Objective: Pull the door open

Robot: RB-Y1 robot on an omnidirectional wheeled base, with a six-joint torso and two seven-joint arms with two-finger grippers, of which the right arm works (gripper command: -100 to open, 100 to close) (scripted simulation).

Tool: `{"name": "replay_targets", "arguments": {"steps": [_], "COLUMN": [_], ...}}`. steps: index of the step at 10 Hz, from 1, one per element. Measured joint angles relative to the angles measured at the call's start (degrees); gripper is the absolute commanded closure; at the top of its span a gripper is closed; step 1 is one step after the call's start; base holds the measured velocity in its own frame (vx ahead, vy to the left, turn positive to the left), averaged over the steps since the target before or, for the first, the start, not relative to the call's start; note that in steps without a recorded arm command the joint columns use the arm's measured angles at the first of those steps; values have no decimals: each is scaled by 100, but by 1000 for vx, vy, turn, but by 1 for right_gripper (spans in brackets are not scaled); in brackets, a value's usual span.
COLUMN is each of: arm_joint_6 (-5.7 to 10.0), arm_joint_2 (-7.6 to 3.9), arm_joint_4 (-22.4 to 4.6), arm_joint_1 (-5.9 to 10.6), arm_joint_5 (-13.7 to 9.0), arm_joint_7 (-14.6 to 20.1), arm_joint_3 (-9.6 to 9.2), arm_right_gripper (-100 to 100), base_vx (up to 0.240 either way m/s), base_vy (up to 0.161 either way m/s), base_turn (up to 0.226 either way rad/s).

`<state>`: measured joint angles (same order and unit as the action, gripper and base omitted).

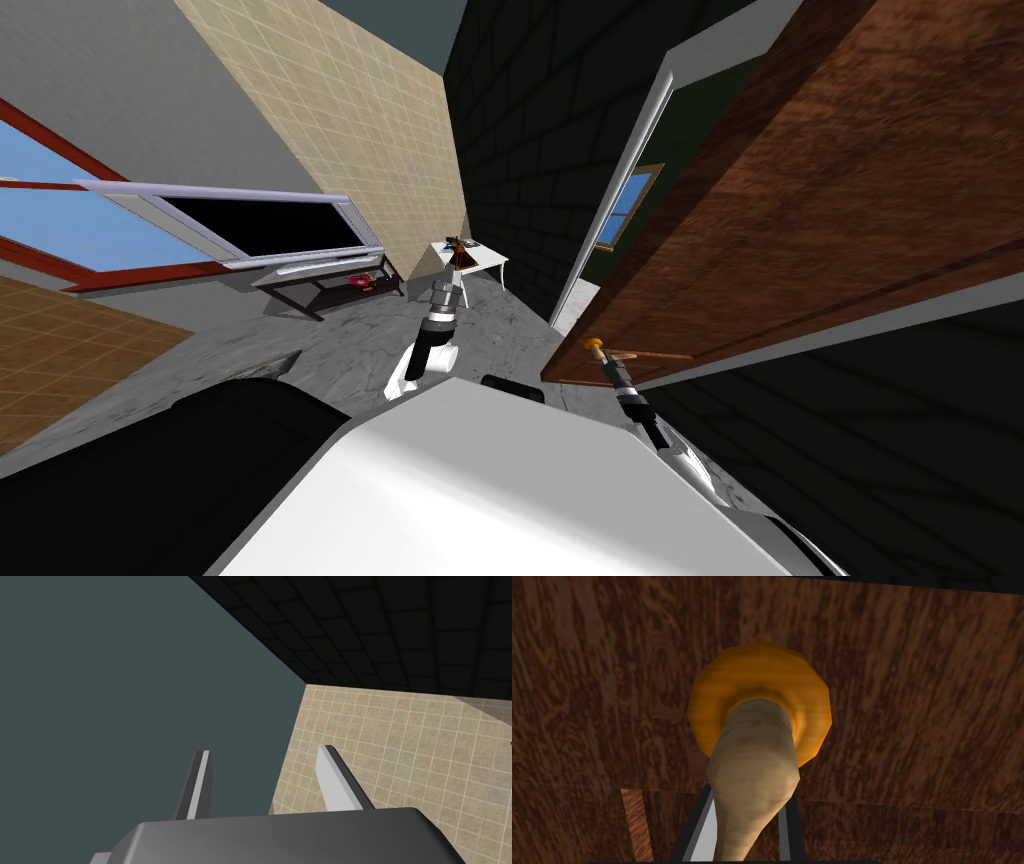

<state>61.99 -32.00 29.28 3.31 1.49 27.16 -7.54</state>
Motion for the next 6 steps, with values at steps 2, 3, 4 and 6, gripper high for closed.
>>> {"name": "replay_targets", "arguments": {"steps": [2, 3, 4, 6], "arm_joint_6": [170, 279, 305, 364], "arm_joint_2": [-66, -102, -97, -128], "arm_joint_4": [-50, -82, -91, -138], "arm_joint_1": [-58, -83, -88, -81], "arm_joint_5": [19, 29, 34, 26], "arm_joint_7": [63, 100, 109, 123], "arm_joint_3": [-46, -72, -81, -73], "arm_right_gripper": [100, 100, 100, 100], "base_vx": [-98, -45, -100, -153], "base_vy": [-74, -28, -30, -74], "base_turn": [102, 31, 164, 129]}}
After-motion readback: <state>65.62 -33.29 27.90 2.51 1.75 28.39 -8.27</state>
